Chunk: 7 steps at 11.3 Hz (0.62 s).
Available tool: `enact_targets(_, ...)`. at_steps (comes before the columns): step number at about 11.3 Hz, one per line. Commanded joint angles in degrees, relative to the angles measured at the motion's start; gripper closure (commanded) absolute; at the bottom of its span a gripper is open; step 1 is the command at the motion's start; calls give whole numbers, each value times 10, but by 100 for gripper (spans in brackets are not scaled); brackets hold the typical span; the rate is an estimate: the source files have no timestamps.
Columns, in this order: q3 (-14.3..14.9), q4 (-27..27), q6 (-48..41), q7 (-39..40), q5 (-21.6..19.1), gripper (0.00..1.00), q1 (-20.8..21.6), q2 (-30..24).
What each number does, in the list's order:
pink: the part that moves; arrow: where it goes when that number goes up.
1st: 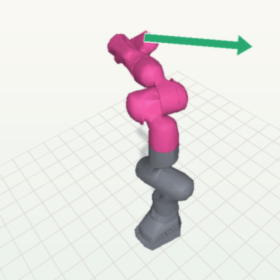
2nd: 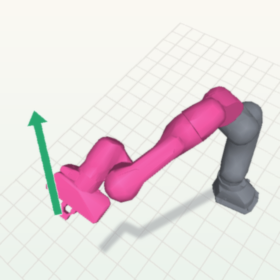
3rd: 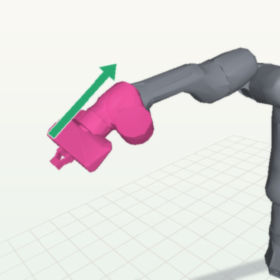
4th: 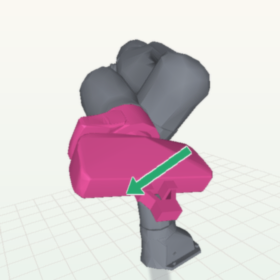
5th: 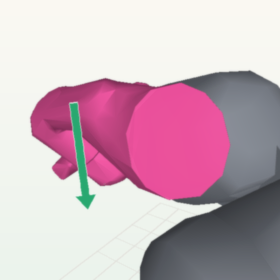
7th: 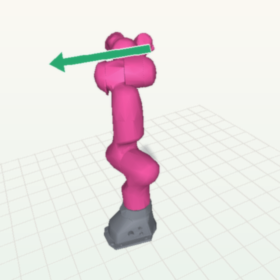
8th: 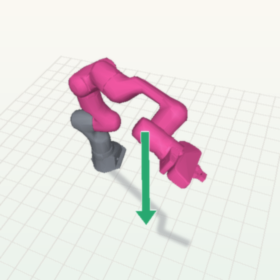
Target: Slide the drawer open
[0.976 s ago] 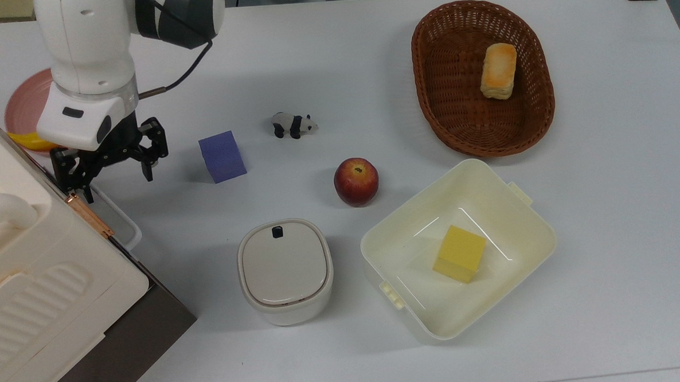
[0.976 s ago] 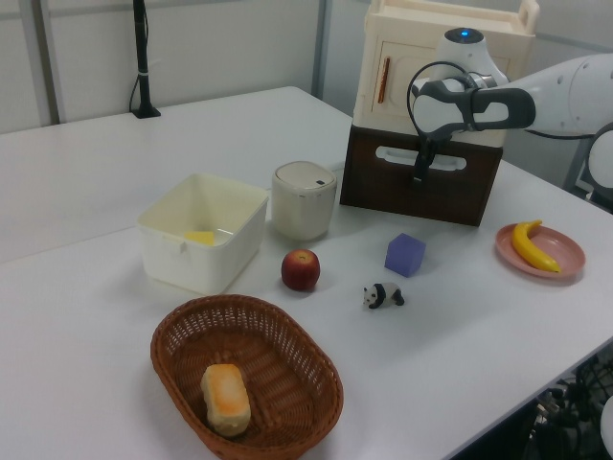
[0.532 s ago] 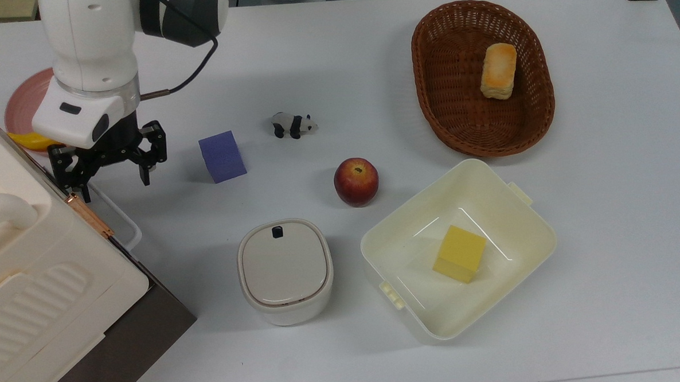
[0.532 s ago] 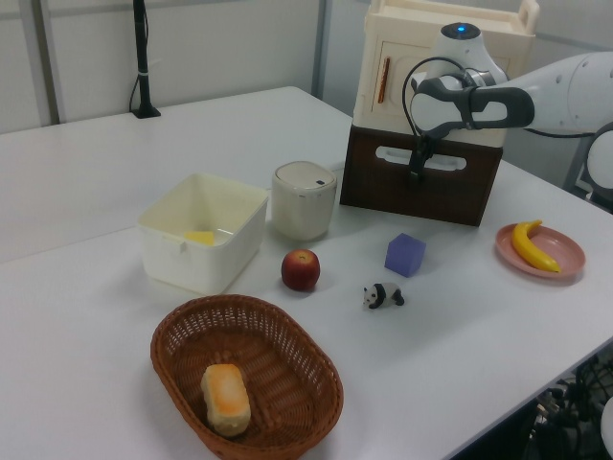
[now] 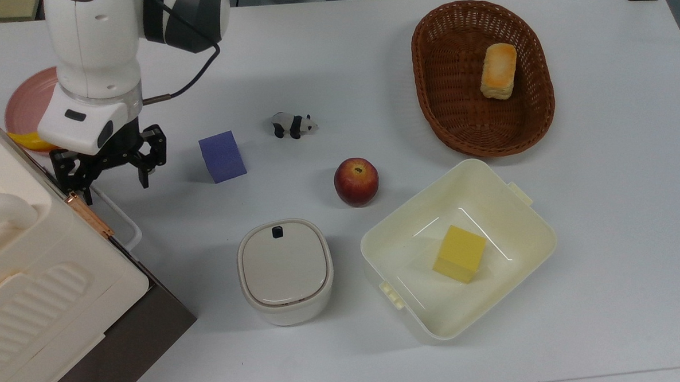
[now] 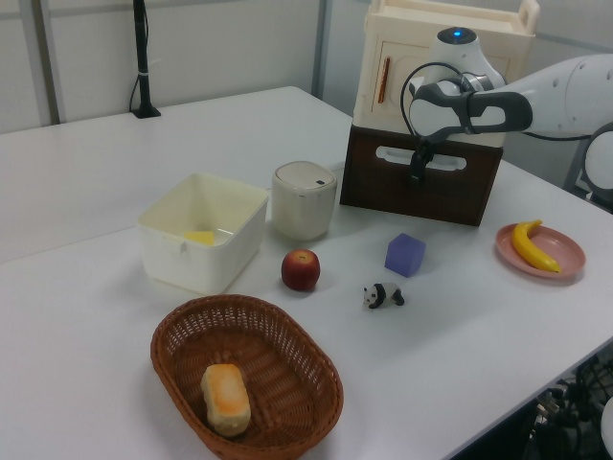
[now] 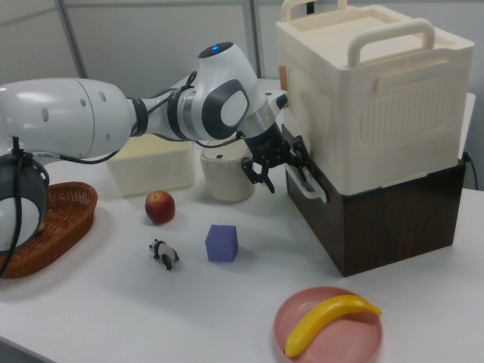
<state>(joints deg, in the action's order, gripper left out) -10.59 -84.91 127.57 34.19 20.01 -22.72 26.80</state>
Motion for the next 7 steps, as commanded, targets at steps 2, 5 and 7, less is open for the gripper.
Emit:
enact_targets(2,7,5,1,-17,14,43,9,3)
enact_targets(5,7,5,1,-17,14,50,9,3)
enact_targets(7,7,5,1,-18,14,54,9,3)
